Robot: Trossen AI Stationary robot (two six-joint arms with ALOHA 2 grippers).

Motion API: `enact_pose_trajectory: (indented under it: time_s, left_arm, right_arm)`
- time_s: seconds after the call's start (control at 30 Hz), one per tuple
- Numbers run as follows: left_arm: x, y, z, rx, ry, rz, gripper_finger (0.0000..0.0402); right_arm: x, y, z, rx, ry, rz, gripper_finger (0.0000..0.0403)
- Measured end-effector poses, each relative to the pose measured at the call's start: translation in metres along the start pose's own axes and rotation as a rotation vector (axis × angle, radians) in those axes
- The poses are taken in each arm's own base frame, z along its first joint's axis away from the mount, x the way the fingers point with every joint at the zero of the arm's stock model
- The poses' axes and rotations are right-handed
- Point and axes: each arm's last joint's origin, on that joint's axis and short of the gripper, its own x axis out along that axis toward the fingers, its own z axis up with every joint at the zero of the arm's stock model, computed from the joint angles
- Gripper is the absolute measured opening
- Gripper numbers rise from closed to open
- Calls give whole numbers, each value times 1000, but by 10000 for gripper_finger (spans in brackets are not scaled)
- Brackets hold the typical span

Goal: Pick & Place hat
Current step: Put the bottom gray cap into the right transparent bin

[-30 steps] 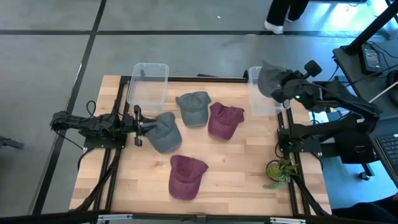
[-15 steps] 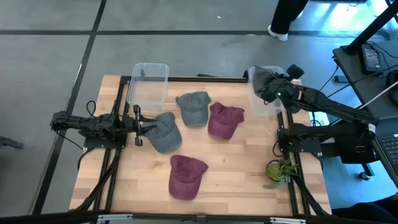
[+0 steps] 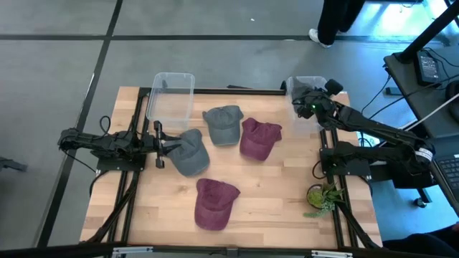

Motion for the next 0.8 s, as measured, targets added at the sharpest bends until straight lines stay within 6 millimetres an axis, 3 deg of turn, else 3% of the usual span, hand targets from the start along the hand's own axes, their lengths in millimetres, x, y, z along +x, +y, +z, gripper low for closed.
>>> enact_pose_trajectory:
  time_s: [0.3, 0.5, 0.67, 0.8]
  left_arm:
    - [0, 0, 0, -2, 0, -1, 98]
    - [0, 0, 0, -1, 0, -1, 101]
    - [0, 0, 0, -1, -1, -2, 101]
    - [0, 0, 0, -2, -1, -1, 98]
  right_arm:
    - [6, 7, -3, -12, -32, 137, 60]
    - [13, 9, -3, 13, 3, 131, 117]
    - [18, 6, -5, 145, 47, 110, 167]
    - [16, 1, -2, 263, 48, 189, 179]
